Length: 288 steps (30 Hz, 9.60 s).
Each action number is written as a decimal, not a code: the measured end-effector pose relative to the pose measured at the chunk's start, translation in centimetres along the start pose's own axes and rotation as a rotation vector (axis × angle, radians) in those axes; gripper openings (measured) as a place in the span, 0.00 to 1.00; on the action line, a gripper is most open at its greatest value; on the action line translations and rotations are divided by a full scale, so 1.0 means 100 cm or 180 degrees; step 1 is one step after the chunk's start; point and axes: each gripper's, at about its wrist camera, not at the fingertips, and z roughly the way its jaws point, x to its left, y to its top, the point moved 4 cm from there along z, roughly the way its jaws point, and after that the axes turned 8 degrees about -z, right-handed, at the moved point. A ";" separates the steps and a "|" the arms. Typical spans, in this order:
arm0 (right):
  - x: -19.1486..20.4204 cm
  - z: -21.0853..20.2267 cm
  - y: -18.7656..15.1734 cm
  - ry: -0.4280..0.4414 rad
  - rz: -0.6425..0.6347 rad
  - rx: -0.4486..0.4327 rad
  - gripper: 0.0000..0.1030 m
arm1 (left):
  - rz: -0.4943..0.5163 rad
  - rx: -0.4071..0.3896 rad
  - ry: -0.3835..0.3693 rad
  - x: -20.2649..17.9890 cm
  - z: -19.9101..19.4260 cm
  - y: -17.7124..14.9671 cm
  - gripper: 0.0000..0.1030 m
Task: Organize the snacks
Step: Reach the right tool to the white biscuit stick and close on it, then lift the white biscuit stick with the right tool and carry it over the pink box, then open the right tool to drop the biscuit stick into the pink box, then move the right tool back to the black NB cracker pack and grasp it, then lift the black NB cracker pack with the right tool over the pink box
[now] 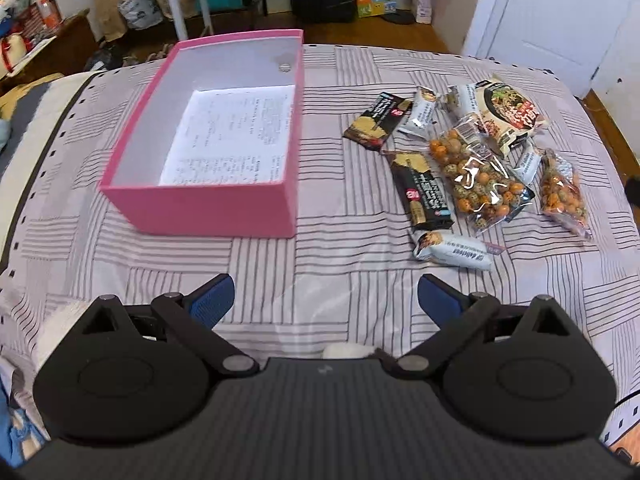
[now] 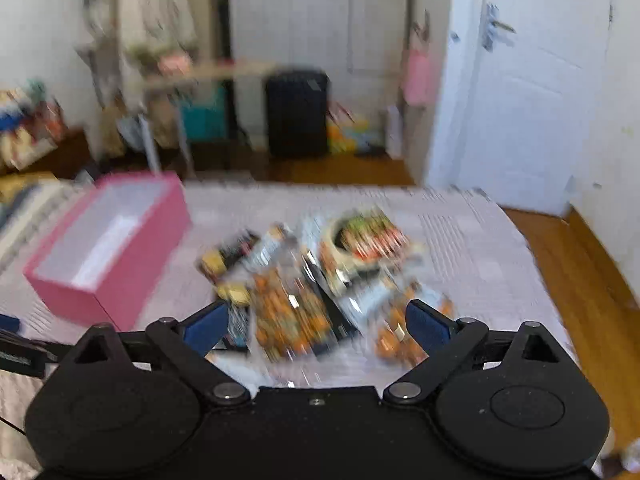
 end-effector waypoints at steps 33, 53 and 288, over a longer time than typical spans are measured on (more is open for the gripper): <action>-0.087 0.236 -0.052 0.0334 0.1576 0.0678 0.51 | -0.1132 0.0820 -0.0182 -0.084 0.159 -0.003 0.66; -0.072 0.259 -0.043 -0.0310 0.1011 0.0756 0.42 | -0.1500 0.0619 -0.0039 -0.083 0.170 -0.010 0.47; 0.137 0.209 -0.066 0.0675 -0.0188 0.0395 0.60 | 0.0298 0.0370 -0.1146 -0.064 0.173 0.011 0.31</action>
